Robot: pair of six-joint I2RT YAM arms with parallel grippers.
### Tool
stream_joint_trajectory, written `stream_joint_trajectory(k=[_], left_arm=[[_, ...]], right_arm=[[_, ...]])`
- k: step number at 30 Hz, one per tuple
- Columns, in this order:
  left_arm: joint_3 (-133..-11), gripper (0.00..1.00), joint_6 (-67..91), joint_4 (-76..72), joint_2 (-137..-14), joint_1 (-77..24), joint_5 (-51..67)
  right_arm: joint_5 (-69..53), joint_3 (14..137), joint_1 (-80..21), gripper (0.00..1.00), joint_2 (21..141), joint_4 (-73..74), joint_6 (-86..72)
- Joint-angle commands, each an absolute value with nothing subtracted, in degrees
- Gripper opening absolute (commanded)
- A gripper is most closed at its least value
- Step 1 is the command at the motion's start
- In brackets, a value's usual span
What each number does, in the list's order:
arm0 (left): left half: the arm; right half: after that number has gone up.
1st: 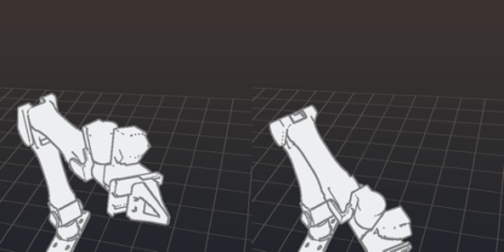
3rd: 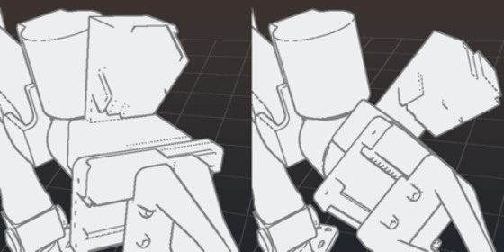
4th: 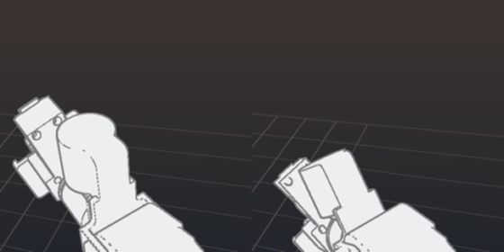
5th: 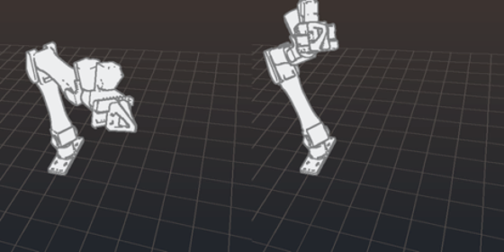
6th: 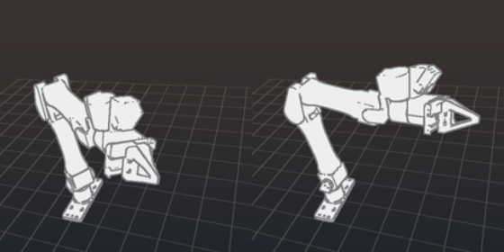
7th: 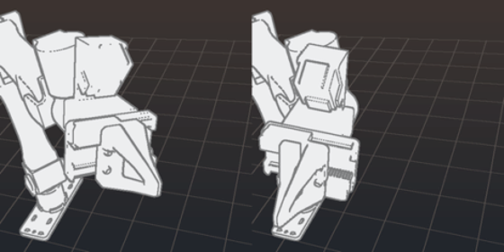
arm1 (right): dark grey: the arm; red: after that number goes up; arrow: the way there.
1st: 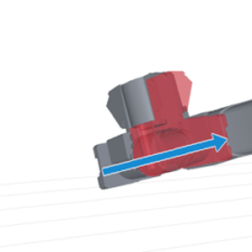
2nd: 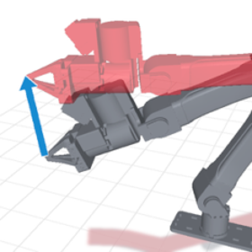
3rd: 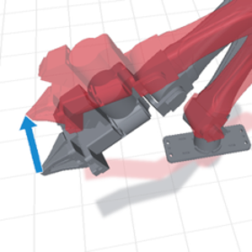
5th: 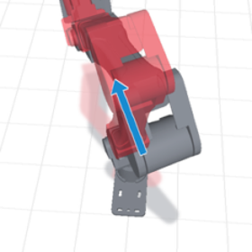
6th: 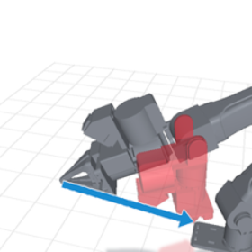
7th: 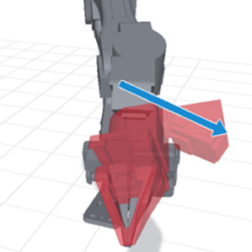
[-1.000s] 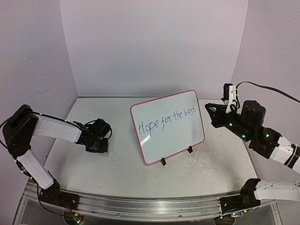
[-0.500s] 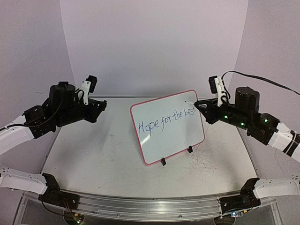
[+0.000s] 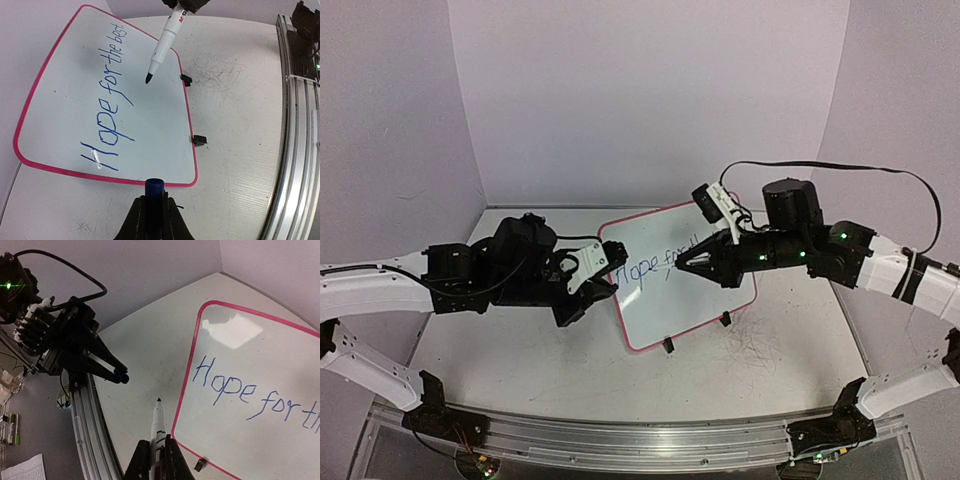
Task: Write a sentence on the whiteboard
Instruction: Insert the whiteboard marker without the cap into the pen cap.
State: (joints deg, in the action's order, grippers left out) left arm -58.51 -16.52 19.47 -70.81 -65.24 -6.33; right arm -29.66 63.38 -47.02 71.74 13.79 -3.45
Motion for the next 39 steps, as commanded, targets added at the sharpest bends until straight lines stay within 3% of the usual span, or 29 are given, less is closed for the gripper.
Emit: stream_joint_trajectory(k=[1,13,39], left_arm=[[-56.46,0.0,-20.2,16.23,-68.08,-65.39,-2.73],[-55.04,0.0,-20.86,14.97,-67.12,-65.54,-2.32],[-55.38,0.0,-20.6,14.45,-67.35,-65.78,-0.35]], right_arm=[[-36.61,66.6,-48.27,0.0,74.53,14.4,-1.51],[-41.43,69.96,-49.88,0.0,79.56,13.5,-0.53],[-39.54,69.38,-51.24,0.0,81.57,10.11,-2.36]])
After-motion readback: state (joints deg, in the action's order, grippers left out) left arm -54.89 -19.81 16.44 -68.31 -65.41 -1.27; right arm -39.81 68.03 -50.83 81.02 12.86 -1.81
